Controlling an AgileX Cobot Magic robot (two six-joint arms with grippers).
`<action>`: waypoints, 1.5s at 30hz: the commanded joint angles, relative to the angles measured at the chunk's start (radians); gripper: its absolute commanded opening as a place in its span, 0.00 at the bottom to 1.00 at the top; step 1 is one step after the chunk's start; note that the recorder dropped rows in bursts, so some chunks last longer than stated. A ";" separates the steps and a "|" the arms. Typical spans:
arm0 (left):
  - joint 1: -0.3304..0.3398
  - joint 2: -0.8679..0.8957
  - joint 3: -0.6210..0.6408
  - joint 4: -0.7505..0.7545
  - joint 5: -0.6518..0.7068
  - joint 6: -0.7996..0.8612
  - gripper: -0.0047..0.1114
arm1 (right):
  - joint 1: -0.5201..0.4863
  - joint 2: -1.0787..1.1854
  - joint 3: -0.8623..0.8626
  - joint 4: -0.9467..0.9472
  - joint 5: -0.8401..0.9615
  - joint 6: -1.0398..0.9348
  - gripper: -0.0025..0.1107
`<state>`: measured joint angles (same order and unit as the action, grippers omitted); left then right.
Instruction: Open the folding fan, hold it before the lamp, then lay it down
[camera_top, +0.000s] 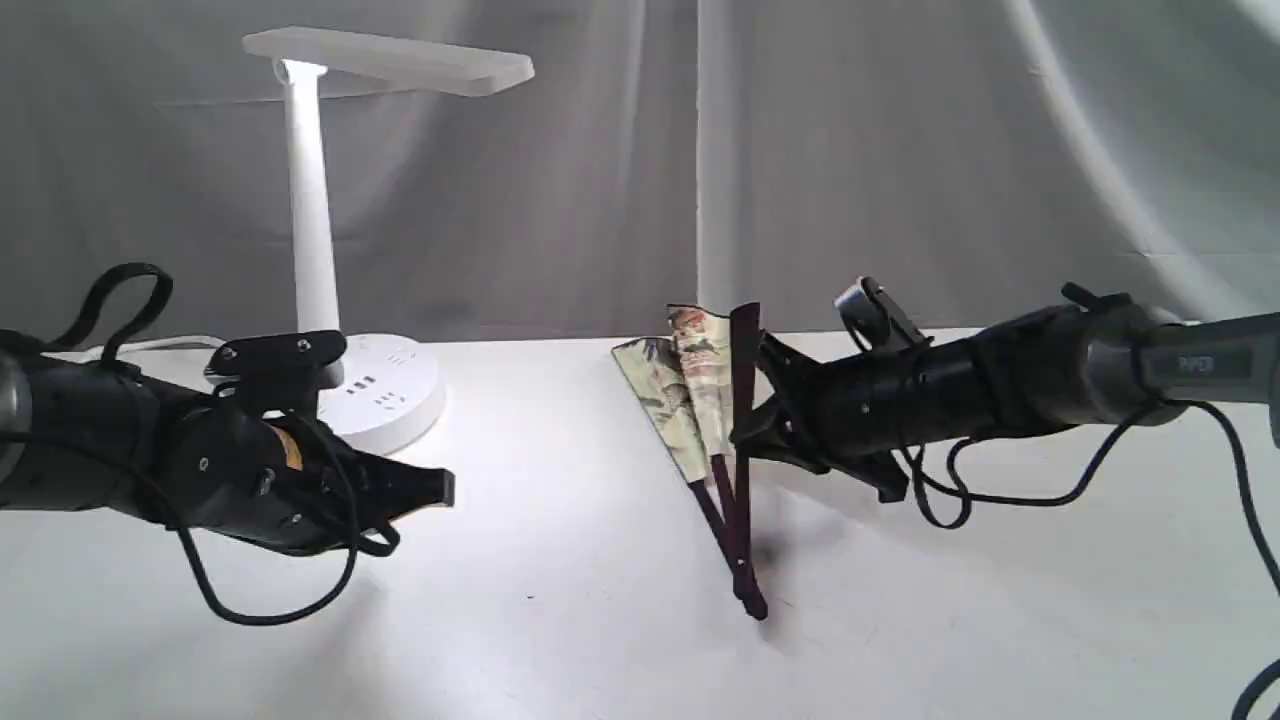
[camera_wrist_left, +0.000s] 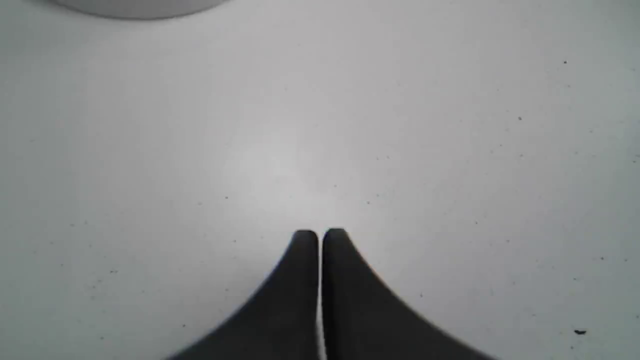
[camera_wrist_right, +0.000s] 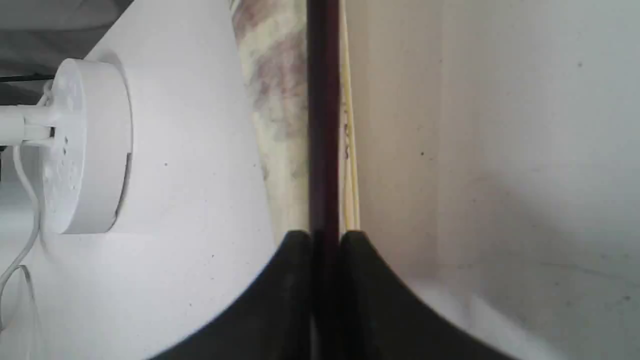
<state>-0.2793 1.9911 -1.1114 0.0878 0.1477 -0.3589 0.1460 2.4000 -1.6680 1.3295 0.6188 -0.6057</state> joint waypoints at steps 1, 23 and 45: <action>-0.004 -0.011 0.006 -0.001 -0.002 0.023 0.04 | -0.008 0.001 0.002 0.006 0.009 -0.014 0.02; -0.004 -0.011 0.006 -0.003 0.011 0.025 0.04 | -0.086 0.001 0.002 0.368 0.487 -0.225 0.02; -0.142 -0.011 0.006 -0.071 0.282 0.280 0.04 | -0.102 0.001 0.002 0.409 0.602 -0.266 0.02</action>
<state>-0.3987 1.9911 -1.1114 -0.0130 0.3948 -0.0540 0.0494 2.4038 -1.6680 1.7138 1.1974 -0.8469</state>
